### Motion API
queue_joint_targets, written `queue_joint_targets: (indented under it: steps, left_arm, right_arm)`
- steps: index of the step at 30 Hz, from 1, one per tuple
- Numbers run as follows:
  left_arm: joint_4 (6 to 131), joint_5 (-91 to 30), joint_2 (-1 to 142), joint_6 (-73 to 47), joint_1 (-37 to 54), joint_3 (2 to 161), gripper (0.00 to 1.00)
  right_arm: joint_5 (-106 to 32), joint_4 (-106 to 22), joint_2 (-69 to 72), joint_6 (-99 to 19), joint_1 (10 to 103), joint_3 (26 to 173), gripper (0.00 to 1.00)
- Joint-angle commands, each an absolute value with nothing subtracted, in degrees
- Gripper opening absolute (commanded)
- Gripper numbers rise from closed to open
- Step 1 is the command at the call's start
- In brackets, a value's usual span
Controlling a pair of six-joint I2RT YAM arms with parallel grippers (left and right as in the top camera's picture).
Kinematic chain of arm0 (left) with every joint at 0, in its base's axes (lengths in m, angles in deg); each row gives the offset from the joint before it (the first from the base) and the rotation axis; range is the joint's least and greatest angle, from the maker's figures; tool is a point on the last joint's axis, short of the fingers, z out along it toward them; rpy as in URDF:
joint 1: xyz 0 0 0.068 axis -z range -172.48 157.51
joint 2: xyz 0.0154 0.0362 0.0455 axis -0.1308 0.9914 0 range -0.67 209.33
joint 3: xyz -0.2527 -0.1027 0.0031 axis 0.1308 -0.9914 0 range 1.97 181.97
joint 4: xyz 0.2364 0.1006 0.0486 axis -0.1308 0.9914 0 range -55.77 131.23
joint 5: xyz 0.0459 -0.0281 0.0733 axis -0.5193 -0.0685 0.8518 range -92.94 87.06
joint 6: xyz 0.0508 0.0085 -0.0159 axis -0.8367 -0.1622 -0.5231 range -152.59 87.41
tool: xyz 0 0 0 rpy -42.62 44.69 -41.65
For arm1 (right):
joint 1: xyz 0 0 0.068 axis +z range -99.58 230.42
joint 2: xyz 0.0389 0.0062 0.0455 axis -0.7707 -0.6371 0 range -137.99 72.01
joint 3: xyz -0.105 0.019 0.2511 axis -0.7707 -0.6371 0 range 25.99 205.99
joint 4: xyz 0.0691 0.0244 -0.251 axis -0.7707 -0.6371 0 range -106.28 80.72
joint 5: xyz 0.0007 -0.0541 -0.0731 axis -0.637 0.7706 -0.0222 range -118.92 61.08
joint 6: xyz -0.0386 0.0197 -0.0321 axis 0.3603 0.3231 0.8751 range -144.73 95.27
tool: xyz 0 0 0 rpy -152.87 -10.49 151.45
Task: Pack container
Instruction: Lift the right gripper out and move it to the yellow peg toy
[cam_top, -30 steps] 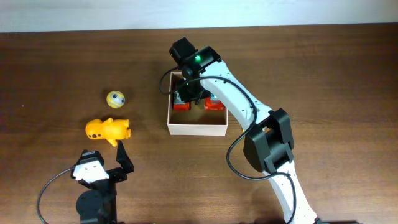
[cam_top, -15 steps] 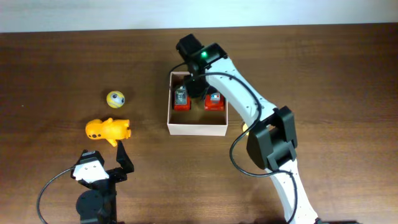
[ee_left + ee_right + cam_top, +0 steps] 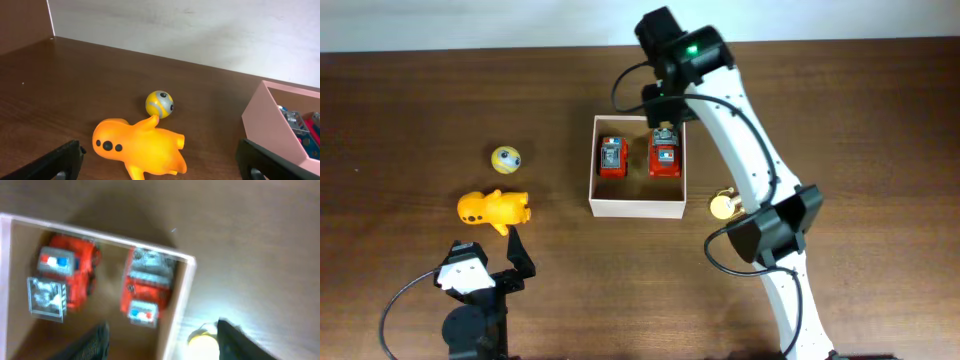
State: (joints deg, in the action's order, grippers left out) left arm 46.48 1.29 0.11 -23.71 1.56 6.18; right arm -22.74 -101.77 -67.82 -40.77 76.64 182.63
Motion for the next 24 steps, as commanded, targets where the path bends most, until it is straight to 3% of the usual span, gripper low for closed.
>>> queue_joint_targets:
  steps: [1,14,24]
  left_arm:
    - [46.31,0.43,-0.37,-23.64,1.49,5.65,0.99]
    - [46.31,0.43,-0.37,-23.64,1.49,5.65,0.99]
    - [46.31,0.43,-0.37,-23.64,1.49,5.65,0.99]
  right_arm:
    - [-17.85,-106.64,-67.47,-40.81,74.10,187.75,0.64]
    - [-19.79,-106.64,-65.48,-41.99,71.35,187.31,0.69]
    - [-19.46,-106.64,-52.23,-39.98,71.20,185.74,0.75]
